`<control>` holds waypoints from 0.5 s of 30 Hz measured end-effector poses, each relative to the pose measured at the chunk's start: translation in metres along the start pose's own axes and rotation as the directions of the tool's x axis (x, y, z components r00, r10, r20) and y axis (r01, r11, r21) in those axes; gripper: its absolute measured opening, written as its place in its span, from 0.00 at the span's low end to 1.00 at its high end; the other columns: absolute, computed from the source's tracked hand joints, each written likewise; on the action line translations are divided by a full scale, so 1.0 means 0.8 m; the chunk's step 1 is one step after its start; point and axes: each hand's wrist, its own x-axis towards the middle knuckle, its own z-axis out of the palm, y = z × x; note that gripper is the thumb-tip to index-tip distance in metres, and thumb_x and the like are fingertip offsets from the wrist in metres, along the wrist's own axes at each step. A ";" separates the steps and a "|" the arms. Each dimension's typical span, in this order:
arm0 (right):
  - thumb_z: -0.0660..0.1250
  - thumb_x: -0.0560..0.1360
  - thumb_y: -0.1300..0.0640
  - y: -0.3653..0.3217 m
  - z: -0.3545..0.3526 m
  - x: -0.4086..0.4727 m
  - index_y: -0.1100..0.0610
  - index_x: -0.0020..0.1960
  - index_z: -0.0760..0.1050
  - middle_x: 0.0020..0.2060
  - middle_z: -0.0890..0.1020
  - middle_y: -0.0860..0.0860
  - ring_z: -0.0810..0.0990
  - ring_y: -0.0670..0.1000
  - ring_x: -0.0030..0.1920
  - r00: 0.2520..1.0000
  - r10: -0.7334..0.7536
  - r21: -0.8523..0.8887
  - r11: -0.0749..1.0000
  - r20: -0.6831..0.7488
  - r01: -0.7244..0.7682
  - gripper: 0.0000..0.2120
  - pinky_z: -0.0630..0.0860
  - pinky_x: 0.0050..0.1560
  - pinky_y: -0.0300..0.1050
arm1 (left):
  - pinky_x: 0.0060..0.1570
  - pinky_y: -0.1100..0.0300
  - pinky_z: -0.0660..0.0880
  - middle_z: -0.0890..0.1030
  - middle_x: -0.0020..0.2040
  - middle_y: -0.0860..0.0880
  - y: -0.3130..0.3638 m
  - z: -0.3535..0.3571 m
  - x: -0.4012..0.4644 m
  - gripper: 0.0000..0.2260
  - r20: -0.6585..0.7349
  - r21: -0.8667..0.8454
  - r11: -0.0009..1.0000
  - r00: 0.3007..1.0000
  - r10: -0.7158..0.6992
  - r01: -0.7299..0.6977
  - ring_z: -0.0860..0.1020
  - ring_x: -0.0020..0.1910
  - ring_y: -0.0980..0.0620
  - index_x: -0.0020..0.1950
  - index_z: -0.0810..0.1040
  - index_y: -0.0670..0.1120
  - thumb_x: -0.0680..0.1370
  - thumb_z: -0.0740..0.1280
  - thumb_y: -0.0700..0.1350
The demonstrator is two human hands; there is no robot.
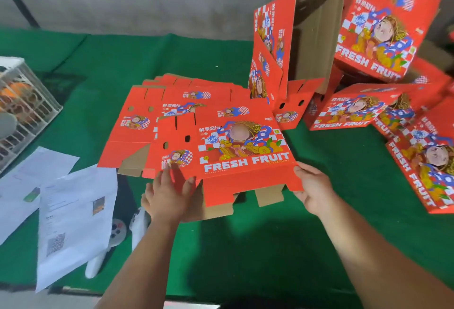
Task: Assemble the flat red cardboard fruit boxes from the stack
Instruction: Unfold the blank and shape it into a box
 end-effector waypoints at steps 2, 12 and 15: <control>0.68 0.82 0.60 -0.005 -0.024 0.002 0.51 0.59 0.82 0.49 0.87 0.53 0.86 0.52 0.47 1.000 -0.014 -0.007 1.000 0.005 0.014 0.08 0.79 0.38 0.45 | 0.76 0.41 0.56 0.59 0.82 0.43 -0.002 0.004 -0.010 0.42 0.059 -0.076 0.997 0.998 -0.010 0.015 0.59 0.80 0.40 0.82 0.59 0.54 0.74 0.70 0.68; 0.67 0.84 0.54 -0.013 -0.139 -0.003 0.48 0.64 0.81 0.49 0.86 0.48 0.83 0.50 0.46 0.960 -0.205 -0.291 0.922 0.191 0.255 0.11 0.77 0.40 0.43 | 0.67 0.41 0.75 0.86 0.59 0.49 0.089 0.067 -0.157 0.27 0.342 -0.779 0.563 0.939 0.012 0.277 0.83 0.61 0.47 0.63 0.83 0.57 0.80 0.55 0.71; 0.66 0.84 0.54 -0.018 -0.189 -0.005 0.50 0.65 0.81 0.49 0.85 0.46 0.83 0.48 0.46 0.951 -0.255 -0.315 0.900 0.175 0.300 0.12 0.77 0.39 0.42 | 0.66 0.45 0.74 0.85 0.63 0.50 0.131 0.091 -0.207 0.31 0.411 -0.830 0.463 0.902 0.128 0.312 0.83 0.63 0.51 0.67 0.81 0.60 0.81 0.46 0.73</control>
